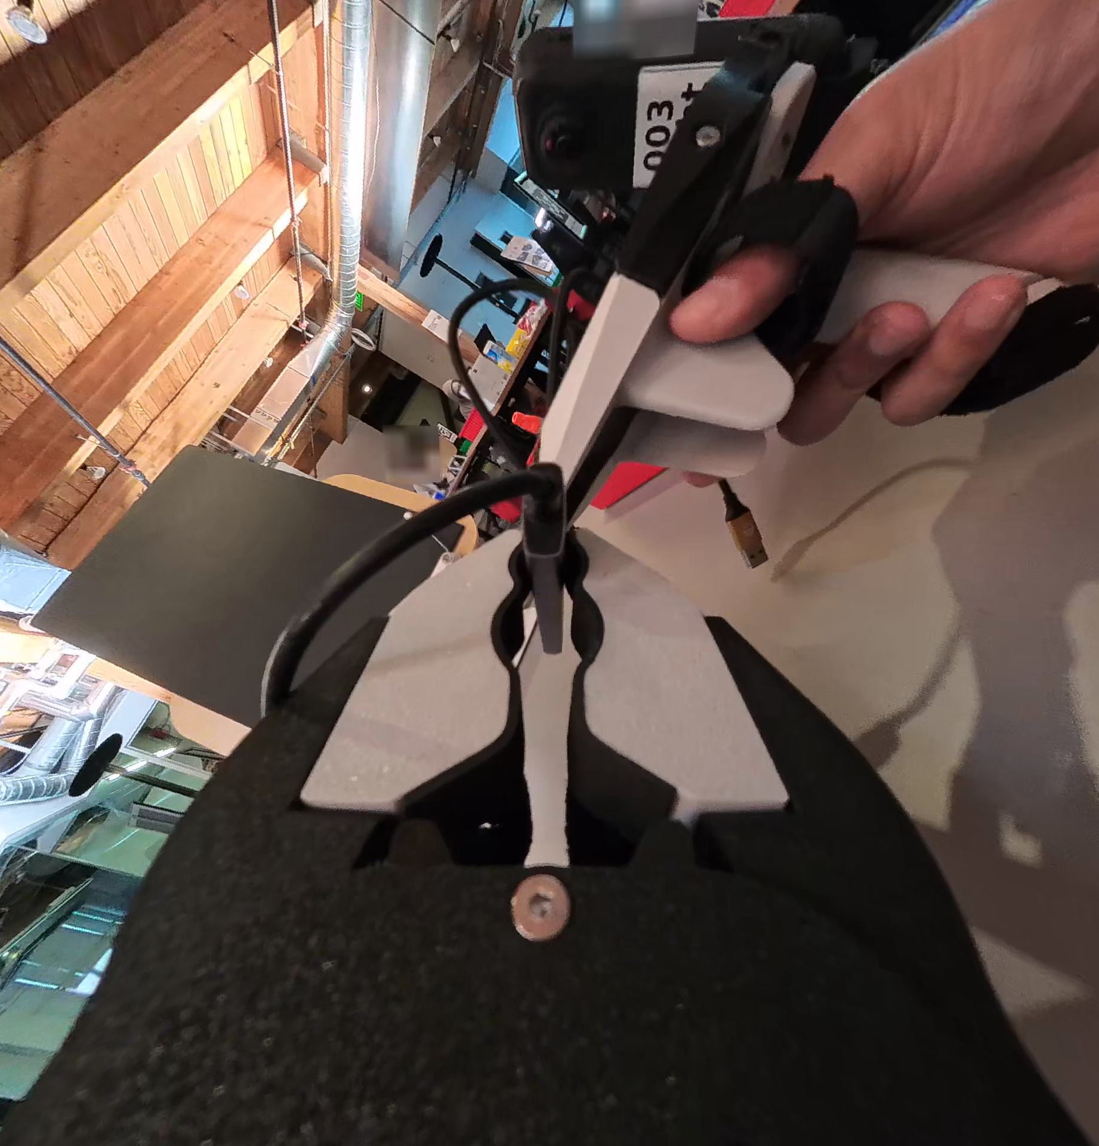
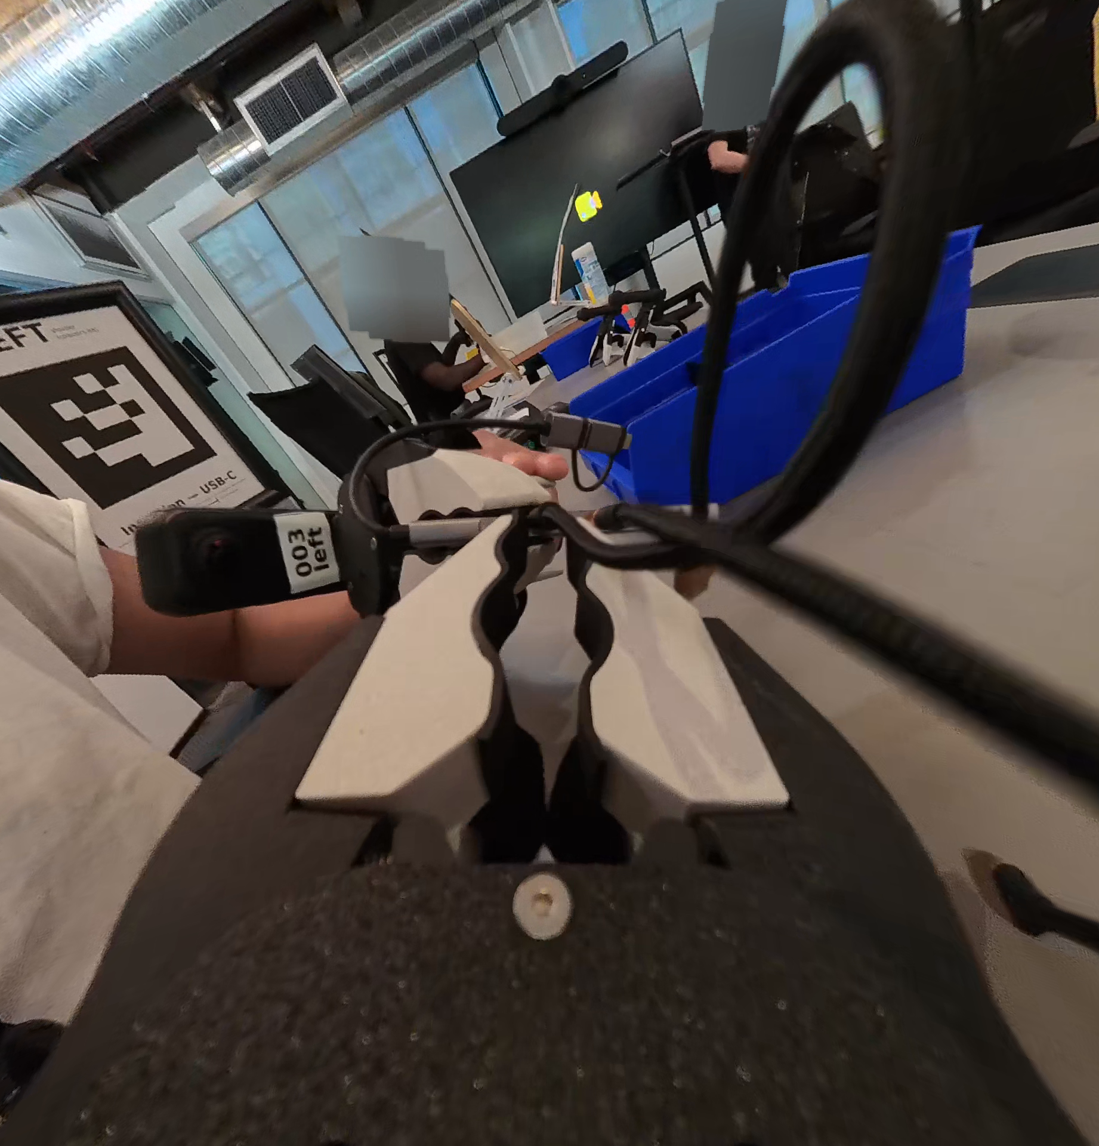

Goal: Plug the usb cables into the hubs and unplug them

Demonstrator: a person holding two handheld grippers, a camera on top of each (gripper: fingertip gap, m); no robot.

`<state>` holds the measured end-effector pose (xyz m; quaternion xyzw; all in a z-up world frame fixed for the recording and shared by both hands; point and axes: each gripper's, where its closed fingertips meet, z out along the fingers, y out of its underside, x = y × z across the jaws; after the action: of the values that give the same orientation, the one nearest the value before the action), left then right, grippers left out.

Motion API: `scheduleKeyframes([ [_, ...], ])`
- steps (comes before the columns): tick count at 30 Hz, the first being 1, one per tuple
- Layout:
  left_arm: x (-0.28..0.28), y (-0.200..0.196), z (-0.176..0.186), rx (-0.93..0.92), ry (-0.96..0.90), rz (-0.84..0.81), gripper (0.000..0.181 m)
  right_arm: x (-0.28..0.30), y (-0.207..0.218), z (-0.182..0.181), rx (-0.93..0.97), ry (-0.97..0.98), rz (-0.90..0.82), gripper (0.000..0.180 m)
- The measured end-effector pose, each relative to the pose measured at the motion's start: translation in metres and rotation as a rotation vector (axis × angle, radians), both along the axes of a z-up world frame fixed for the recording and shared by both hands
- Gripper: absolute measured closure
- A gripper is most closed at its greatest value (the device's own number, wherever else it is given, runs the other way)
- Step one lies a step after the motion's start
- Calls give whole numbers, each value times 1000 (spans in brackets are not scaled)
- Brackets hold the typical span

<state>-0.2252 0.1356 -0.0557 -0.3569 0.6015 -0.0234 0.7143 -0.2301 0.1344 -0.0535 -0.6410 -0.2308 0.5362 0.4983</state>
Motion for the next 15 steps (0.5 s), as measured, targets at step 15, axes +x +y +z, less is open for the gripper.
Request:
scheduleKeyframes([
  [15,3,20,-19,-191,43,256,169,8,10,-11,79,-187,-167,170],
])
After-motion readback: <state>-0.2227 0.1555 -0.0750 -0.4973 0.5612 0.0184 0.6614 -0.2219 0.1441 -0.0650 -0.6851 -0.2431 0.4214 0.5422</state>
